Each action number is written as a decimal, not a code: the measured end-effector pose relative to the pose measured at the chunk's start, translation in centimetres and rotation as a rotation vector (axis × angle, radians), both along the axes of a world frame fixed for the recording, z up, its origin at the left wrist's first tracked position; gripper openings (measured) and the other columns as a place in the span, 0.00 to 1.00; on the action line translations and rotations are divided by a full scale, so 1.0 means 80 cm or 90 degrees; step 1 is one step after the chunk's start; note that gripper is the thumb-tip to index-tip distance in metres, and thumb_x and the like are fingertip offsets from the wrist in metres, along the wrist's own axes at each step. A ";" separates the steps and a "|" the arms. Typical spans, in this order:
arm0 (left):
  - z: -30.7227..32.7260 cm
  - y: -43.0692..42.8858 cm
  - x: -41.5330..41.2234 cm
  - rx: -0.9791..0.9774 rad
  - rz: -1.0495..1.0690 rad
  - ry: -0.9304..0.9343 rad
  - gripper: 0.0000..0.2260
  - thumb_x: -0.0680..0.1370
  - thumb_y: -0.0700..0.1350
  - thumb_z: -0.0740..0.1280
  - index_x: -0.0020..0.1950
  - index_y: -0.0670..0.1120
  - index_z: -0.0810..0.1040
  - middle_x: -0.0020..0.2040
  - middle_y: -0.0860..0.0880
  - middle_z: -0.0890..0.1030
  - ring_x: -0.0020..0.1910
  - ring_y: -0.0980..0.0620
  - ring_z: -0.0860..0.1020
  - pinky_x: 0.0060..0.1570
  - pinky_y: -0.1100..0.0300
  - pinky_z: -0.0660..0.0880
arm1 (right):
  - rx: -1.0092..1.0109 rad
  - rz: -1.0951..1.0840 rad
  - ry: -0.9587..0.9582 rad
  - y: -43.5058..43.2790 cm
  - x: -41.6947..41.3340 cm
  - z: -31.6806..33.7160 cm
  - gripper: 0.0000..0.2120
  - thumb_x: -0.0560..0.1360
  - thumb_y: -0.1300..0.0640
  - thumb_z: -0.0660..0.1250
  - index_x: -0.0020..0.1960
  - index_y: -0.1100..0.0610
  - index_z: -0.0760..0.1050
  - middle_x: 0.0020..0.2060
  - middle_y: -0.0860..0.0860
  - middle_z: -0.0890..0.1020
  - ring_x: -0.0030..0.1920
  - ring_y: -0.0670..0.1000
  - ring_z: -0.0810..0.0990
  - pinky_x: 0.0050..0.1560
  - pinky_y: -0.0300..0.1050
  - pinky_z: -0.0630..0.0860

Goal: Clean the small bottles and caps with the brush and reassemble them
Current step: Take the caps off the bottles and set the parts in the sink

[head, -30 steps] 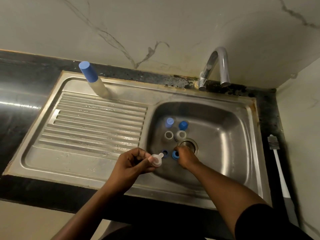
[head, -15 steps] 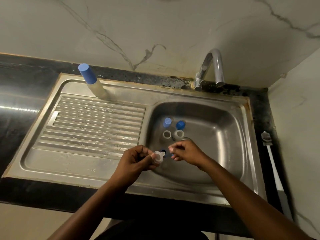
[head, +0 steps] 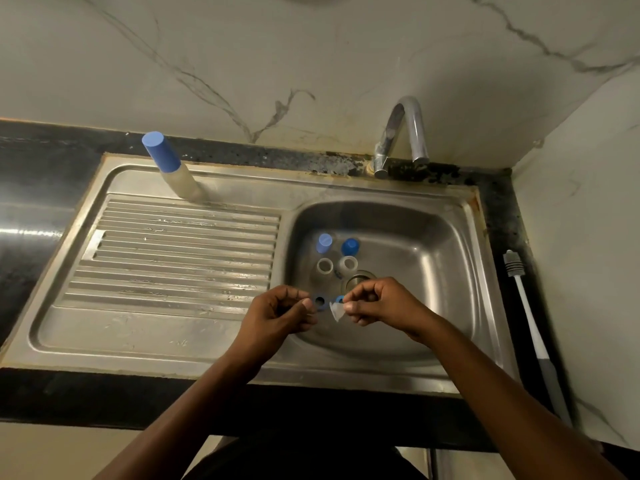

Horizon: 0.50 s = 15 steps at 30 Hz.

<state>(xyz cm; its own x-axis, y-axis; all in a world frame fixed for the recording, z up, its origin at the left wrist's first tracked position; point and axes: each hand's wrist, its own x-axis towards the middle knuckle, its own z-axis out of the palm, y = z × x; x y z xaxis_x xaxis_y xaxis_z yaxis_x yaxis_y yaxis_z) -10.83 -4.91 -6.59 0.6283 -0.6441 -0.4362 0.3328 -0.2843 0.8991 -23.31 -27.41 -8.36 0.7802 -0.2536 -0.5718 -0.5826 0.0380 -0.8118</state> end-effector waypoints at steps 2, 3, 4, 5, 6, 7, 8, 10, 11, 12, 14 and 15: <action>-0.002 0.006 0.003 0.012 0.007 -0.010 0.06 0.83 0.39 0.69 0.56 0.38 0.82 0.48 0.40 0.87 0.49 0.37 0.87 0.56 0.41 0.83 | -0.135 0.053 0.063 -0.005 0.001 -0.030 0.06 0.75 0.59 0.78 0.50 0.59 0.84 0.39 0.56 0.87 0.40 0.53 0.87 0.46 0.48 0.86; -0.003 0.009 0.004 0.020 0.005 -0.018 0.06 0.83 0.39 0.69 0.56 0.38 0.82 0.47 0.40 0.87 0.49 0.38 0.87 0.55 0.41 0.84 | -0.206 0.093 0.094 -0.005 0.002 -0.046 0.05 0.74 0.58 0.77 0.48 0.57 0.84 0.37 0.54 0.87 0.39 0.52 0.87 0.45 0.47 0.86; -0.004 0.013 0.004 0.029 0.004 -0.026 0.06 0.83 0.39 0.69 0.56 0.37 0.83 0.47 0.40 0.87 0.49 0.39 0.87 0.55 0.42 0.84 | -0.271 0.133 0.122 -0.004 0.003 -0.062 0.04 0.73 0.57 0.77 0.46 0.56 0.84 0.36 0.52 0.86 0.38 0.51 0.87 0.45 0.46 0.85; -0.005 0.016 0.005 0.038 0.003 -0.033 0.06 0.83 0.39 0.68 0.55 0.37 0.83 0.47 0.40 0.87 0.48 0.40 0.87 0.54 0.43 0.84 | -0.322 0.166 0.147 -0.002 0.005 -0.076 0.03 0.72 0.57 0.76 0.45 0.55 0.83 0.36 0.50 0.85 0.39 0.51 0.86 0.45 0.47 0.84; -0.006 0.020 0.005 0.044 0.004 -0.037 0.06 0.84 0.39 0.68 0.55 0.37 0.83 0.47 0.40 0.87 0.48 0.41 0.87 0.53 0.44 0.84 | -0.355 0.191 0.170 0.001 0.007 -0.091 0.03 0.72 0.57 0.76 0.44 0.55 0.83 0.38 0.50 0.84 0.40 0.50 0.85 0.46 0.48 0.83; -0.006 0.023 0.006 0.051 0.004 -0.040 0.06 0.84 0.39 0.68 0.55 0.37 0.83 0.47 0.40 0.88 0.48 0.42 0.87 0.52 0.45 0.84 | -0.374 0.212 0.192 0.005 0.010 -0.104 0.03 0.72 0.57 0.75 0.45 0.55 0.83 0.40 0.51 0.84 0.42 0.51 0.84 0.47 0.49 0.83; -0.007 0.026 0.007 0.054 0.005 -0.042 0.06 0.84 0.39 0.68 0.55 0.37 0.83 0.48 0.41 0.88 0.48 0.42 0.87 0.51 0.46 0.83 | -0.389 0.232 0.210 0.008 0.013 -0.116 0.03 0.72 0.58 0.75 0.45 0.56 0.82 0.42 0.52 0.84 0.43 0.52 0.84 0.48 0.49 0.83; -0.006 0.031 0.008 0.057 0.009 -0.048 0.06 0.84 0.39 0.67 0.55 0.38 0.82 0.48 0.41 0.88 0.48 0.42 0.87 0.51 0.46 0.83 | -0.409 0.253 0.235 0.013 0.016 -0.135 0.04 0.73 0.60 0.73 0.48 0.57 0.82 0.44 0.54 0.83 0.45 0.54 0.83 0.48 0.49 0.81; -0.005 0.034 0.009 0.057 0.012 -0.051 0.06 0.84 0.39 0.67 0.55 0.37 0.82 0.48 0.41 0.88 0.49 0.41 0.87 0.51 0.46 0.83 | -0.415 0.258 0.243 0.015 0.018 -0.143 0.04 0.73 0.61 0.73 0.48 0.58 0.82 0.45 0.55 0.83 0.45 0.54 0.82 0.47 0.49 0.80; -0.004 0.036 0.009 0.058 0.016 -0.054 0.06 0.84 0.38 0.67 0.55 0.37 0.83 0.48 0.41 0.88 0.49 0.41 0.87 0.51 0.45 0.83 | -0.422 0.261 0.250 0.017 0.019 -0.150 0.04 0.74 0.61 0.72 0.48 0.58 0.81 0.45 0.55 0.82 0.45 0.54 0.82 0.46 0.48 0.79; -0.002 0.041 0.010 0.060 0.022 -0.060 0.06 0.84 0.38 0.67 0.55 0.37 0.83 0.48 0.41 0.88 0.49 0.40 0.87 0.52 0.45 0.83 | -0.433 0.266 0.261 0.020 0.020 -0.161 0.03 0.74 0.63 0.71 0.48 0.58 0.81 0.45 0.56 0.82 0.45 0.56 0.82 0.45 0.47 0.78; -0.001 0.042 0.011 0.062 0.023 -0.062 0.07 0.84 0.38 0.67 0.56 0.37 0.83 0.48 0.41 0.88 0.49 0.41 0.87 0.52 0.45 0.83 | -0.435 0.267 0.264 0.020 0.020 -0.165 0.03 0.74 0.63 0.70 0.47 0.59 0.81 0.45 0.57 0.83 0.45 0.57 0.83 0.45 0.48 0.78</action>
